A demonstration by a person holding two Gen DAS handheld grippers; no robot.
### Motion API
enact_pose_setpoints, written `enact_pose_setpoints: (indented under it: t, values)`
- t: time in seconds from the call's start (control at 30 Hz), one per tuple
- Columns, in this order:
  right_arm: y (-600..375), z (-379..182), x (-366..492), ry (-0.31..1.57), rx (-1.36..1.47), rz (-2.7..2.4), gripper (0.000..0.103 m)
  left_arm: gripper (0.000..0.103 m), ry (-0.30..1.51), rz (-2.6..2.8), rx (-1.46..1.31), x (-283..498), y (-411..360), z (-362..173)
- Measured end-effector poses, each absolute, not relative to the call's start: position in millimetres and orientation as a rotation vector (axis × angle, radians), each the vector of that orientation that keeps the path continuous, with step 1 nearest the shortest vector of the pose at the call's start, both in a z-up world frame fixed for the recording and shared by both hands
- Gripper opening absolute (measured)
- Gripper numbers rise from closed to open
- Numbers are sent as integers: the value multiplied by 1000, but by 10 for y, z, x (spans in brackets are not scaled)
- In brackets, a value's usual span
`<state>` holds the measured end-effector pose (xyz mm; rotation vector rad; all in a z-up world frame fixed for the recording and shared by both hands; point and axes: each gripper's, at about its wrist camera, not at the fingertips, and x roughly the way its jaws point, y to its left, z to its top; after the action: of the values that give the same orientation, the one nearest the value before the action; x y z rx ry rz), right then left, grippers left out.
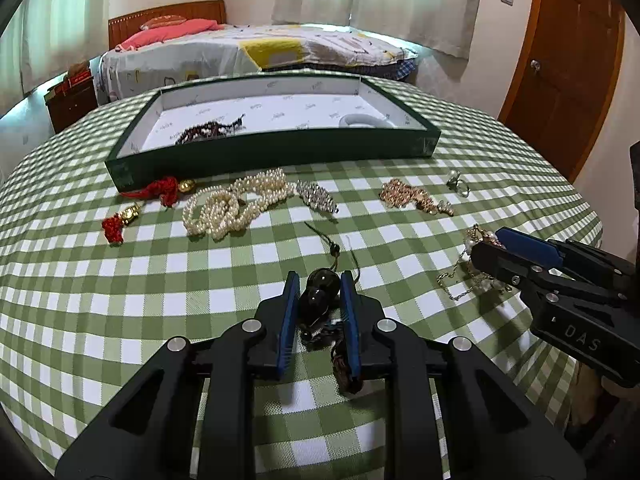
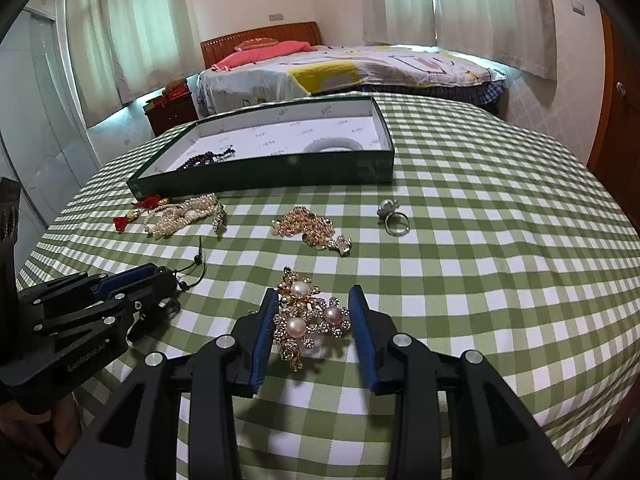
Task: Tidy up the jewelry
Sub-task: 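Carry the brooch with the right tool while the left tool carries the pendant over the tray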
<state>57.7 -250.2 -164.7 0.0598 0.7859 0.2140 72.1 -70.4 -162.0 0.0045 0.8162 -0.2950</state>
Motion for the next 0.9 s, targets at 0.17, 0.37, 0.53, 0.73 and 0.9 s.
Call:
enact_pose_setpoints:
  t: [0.17, 0.37, 0.53, 0.73, 0.9]
  values:
    - [-2468, -1558, 556, 756, 52, 218, 37, 21, 766, -288, 10, 688, -675, -1494]
    - [-2412, -1385, 574, 715, 40, 228, 37, 21, 717, -273, 1, 714, -594, -1329]
    - [-2348, -1225, 630, 679, 23, 246, 37, 21, 681, -270, -17, 798, -527, -1148]
    - [-2293, -1024, 831, 642, 24, 268, 37, 21, 652, -271, -40, 988, -482, -985]
    - [-2204, -856, 1060, 601, 25, 290, 37, 21, 630, -275, -54, 1209, -471, -864]
